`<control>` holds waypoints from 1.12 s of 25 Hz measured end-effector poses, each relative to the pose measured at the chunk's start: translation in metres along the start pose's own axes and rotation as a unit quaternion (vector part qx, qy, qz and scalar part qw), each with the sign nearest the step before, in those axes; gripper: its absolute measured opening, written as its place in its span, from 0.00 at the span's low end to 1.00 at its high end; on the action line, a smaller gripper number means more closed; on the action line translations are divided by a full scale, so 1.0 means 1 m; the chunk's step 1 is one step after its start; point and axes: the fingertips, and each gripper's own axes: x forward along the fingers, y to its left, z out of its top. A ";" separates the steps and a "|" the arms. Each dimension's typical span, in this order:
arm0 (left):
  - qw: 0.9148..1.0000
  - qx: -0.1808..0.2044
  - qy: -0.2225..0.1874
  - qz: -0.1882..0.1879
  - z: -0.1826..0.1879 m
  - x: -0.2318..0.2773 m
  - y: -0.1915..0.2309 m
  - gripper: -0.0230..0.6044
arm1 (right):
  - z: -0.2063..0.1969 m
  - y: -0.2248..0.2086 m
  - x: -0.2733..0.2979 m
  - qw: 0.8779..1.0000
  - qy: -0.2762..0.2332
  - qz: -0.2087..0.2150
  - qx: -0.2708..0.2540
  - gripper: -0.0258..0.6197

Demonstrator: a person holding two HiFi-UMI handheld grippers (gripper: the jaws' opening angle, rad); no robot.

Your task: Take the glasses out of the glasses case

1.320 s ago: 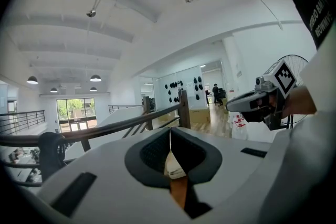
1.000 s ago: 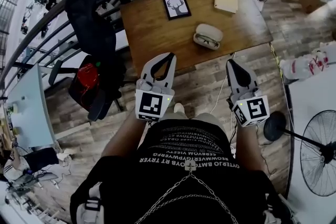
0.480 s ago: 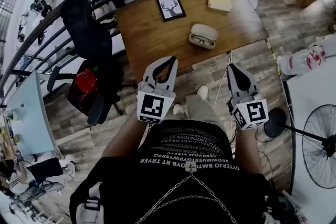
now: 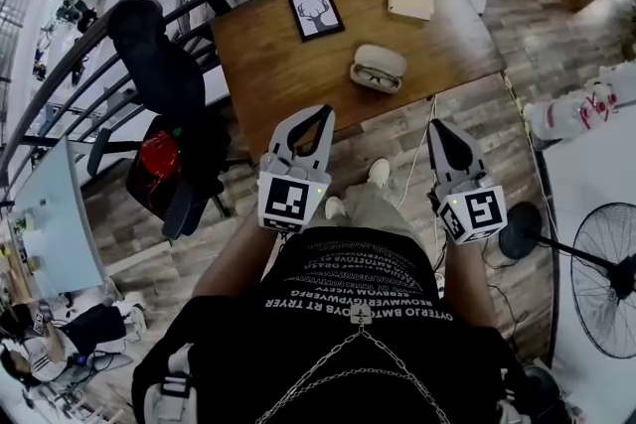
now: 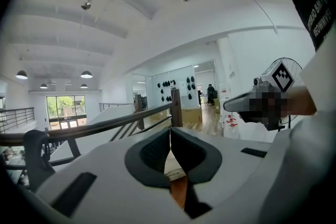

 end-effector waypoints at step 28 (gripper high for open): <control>0.999 -0.004 0.005 0.048 0.032 0.139 0.020 0.08 | 0.015 -0.130 0.087 0.999 0.004 0.049 -0.002 0.06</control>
